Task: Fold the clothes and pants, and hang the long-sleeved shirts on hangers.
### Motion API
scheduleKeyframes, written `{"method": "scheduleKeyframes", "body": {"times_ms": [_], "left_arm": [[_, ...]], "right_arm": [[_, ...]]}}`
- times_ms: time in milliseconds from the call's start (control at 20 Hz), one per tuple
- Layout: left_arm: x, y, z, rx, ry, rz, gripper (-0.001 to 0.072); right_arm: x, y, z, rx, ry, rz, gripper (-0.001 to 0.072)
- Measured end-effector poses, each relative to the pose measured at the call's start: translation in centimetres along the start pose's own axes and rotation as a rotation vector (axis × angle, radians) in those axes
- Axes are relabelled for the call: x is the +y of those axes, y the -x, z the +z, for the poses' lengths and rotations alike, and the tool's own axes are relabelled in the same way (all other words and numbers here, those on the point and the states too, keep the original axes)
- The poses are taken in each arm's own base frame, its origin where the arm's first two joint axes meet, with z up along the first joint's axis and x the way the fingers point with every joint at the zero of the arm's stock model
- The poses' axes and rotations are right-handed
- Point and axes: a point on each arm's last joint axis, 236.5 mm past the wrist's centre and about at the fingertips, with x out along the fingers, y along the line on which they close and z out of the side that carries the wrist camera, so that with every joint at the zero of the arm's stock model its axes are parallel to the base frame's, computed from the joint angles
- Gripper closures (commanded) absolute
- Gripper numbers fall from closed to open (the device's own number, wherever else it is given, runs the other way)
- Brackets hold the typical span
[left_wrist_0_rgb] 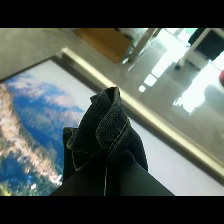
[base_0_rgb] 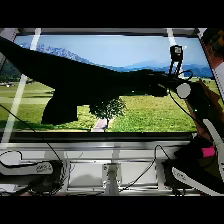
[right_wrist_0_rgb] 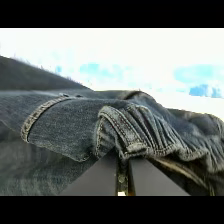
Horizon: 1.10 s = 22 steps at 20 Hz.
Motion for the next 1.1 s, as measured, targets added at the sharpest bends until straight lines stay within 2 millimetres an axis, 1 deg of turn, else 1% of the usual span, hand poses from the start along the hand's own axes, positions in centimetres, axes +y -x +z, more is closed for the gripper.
{"method": "scheduleKeyframes", "body": {"times_ms": [50,100,150,250,300,350,400,450,550,600,650,700,800,850,900,950,1000,1100], "left_arm": [[0.2,-0.8,-1.4,0.023,-0.003,0.006,0.0646],[0.6,-1.6,-3.1,0.053,-0.021,0.012,0.0389],[0.9,-2.2,-4.7,0.084,-0.055,0.016,-0.0011],[1.3,-2.9,-7.3,0.147,-0.146,0.007,-0.0012],[1.2,-2.9,-8.5,0.185,-0.193,-0.009,0.0002],[1.0,-2.8,-9.3,0.217,-0.219,-0.027,0.003],[0.8,-2.6,-9.7,0.244,-0.237,-0.047,0.0118],[0.4,-2.1,-10.1,0.272,-0.244,-0.068,0.0162],[-0.8,-0.9,-9.9,0.313,-0.243,-0.117,0.0159],[-1.5,-0.1,-9.8,0.337,-0.246,-0.146,0.0105],[-2.3,0.9,-9.8,0.366,-0.256,-0.179,0.0075],[-3.3,2.0,-10.0,0.404,-0.268,-0.217,0.0074],[-4.8,4.4,-11.5,0.515,-0.271,-0.286,0.0075],[-5.5,5.8,-12.6,0.586,-0.245,-0.318,0.0075],[-6.1,7.4,-13.9,0.669,-0.215,-0.346,0.0076],[-6.6,8.9,-15.2,0.749,-0.187,-0.373,0.0078],[-7.2,10.6,-16.5,0.83,-0.163,-0.401,0.0121],[-8.3,13.8,-18.7,0.983,-0.125,-0.448,0.032]], "right_arm": [[0.0,0.0,0.2,-0.01,-0.001,-0.001,0.0675],[0.0,0.0,0.5,-0.021,-0.002,-0.002,0.0676],[-0.1,0.0,0.7,-0.03,-0.004,-0.002,0.0676],[-0.1,0.0,0.9,-0.04,-0.004,-0.004,0.0675],[-0.1,0.0,1.1,-0.045,-0.004,-0.004,0.0675],[-0.1,0.0,1.1,-0.046,-0.005,-0.004,0.0675],[-0.1,0.0,1.1,-0.048,-0.003,-0.006,0.0675],[-0.2,0.0,1.2,-0.051,0.001,-0.008,0.0675],[-0.4,0.0,1.1,-0.048,0.019,-0.016,0.0675],[-0.5,0.0,1.1,-0.046,0.028,-0.021,0.0676],[-0.8,0.0,1.0,-0.044,0.039,-0.029,0.0675],[-1.1,-0.1,1.0,-0.043,0.041,-0.037,0.0675],[-2.1,-0.3,1.0,-0.042,0.043,-0.056,0.0675],[-2.5,-0.4,0.8,-0.036,0.044,-0.065,0.0675],[-2.9,-0.5,0.8,-0.034,0.041,-0.072,0.0605],[-3.1,-0.6,0.7,-0.033,0.039,-0.076,0.0389],[-3.4,-0.6,0.8,-0.037,0.041,-0.082,0.0245],[-3.6,-0.7,0.5,-0.026,0.039,-0.086,0.0234]]}}
